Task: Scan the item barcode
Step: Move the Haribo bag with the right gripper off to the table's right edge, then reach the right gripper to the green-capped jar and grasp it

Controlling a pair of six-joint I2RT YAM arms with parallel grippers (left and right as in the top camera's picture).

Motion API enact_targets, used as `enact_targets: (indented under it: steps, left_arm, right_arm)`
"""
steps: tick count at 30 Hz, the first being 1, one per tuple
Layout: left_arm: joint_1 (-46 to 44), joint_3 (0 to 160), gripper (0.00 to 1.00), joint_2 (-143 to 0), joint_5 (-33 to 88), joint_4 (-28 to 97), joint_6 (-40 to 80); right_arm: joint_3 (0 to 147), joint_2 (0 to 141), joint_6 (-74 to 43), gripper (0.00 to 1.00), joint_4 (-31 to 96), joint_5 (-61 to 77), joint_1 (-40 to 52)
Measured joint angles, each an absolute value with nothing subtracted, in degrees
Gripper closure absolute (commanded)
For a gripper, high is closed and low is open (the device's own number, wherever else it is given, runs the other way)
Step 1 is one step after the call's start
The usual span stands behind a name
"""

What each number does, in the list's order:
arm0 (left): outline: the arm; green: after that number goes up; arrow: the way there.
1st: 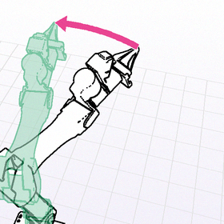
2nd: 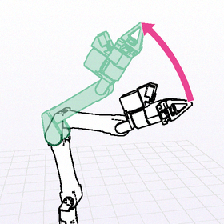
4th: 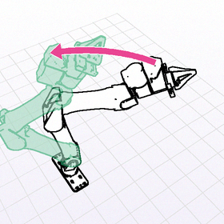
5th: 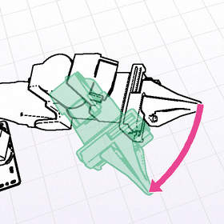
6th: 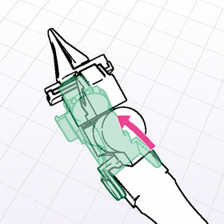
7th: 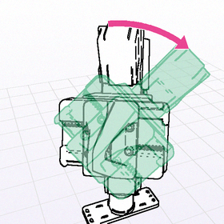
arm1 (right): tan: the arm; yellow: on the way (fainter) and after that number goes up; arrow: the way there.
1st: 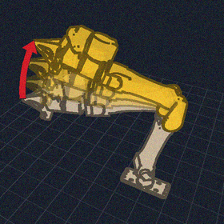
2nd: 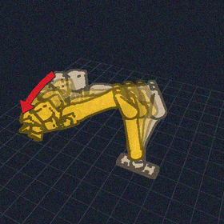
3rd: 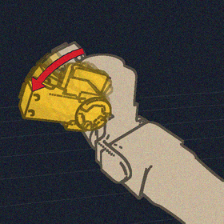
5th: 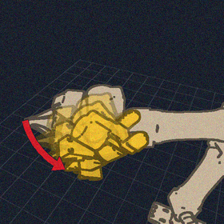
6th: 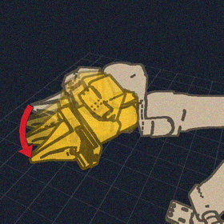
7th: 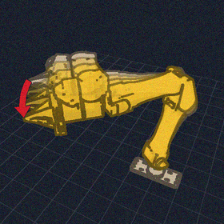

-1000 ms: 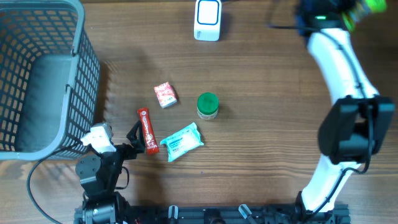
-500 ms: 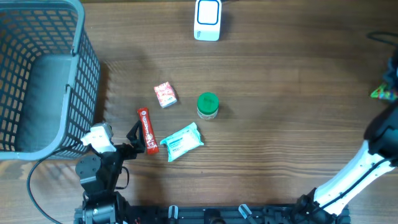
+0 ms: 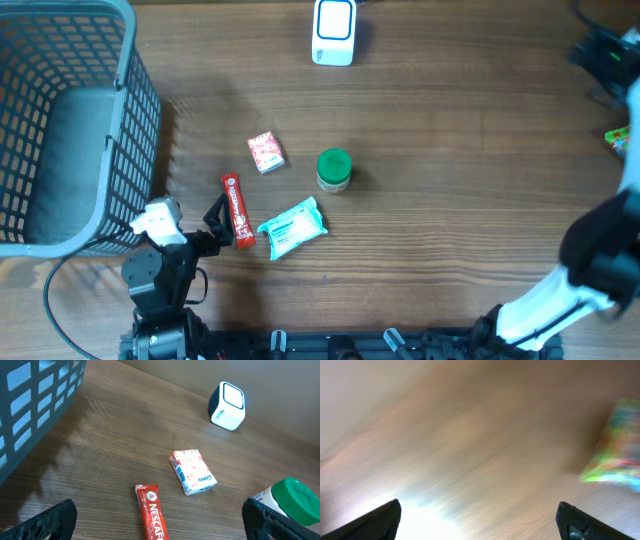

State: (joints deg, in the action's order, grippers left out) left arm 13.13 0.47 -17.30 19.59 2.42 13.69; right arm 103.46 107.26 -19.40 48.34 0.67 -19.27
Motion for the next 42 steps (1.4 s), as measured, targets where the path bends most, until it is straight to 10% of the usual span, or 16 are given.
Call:
enact_targets:
  steps: [10,21,29,42]
  left_arm:
    - [13.13,0.47,0.00,-17.30,19.59,2.42,13.69]
    - [13.13,0.47,0.00,-17.30,19.59,2.42,13.69]
    - [13.13,0.47,0.00,-17.30,19.59,2.42,13.72]
    - [13.13,0.47,0.00,-17.30,19.59,2.42,13.72]
  right_arm:
    - [101.89,102.28,-47.29,0.00,69.71,15.11,13.98]
    - [99.20,112.38,-91.33,0.00,67.64,16.88,29.76]
    - [98.80,122.85,-93.21,0.02,66.30,19.33,30.61]
    - [98.80,124.88,-71.31,0.43,65.52,13.82,30.61]
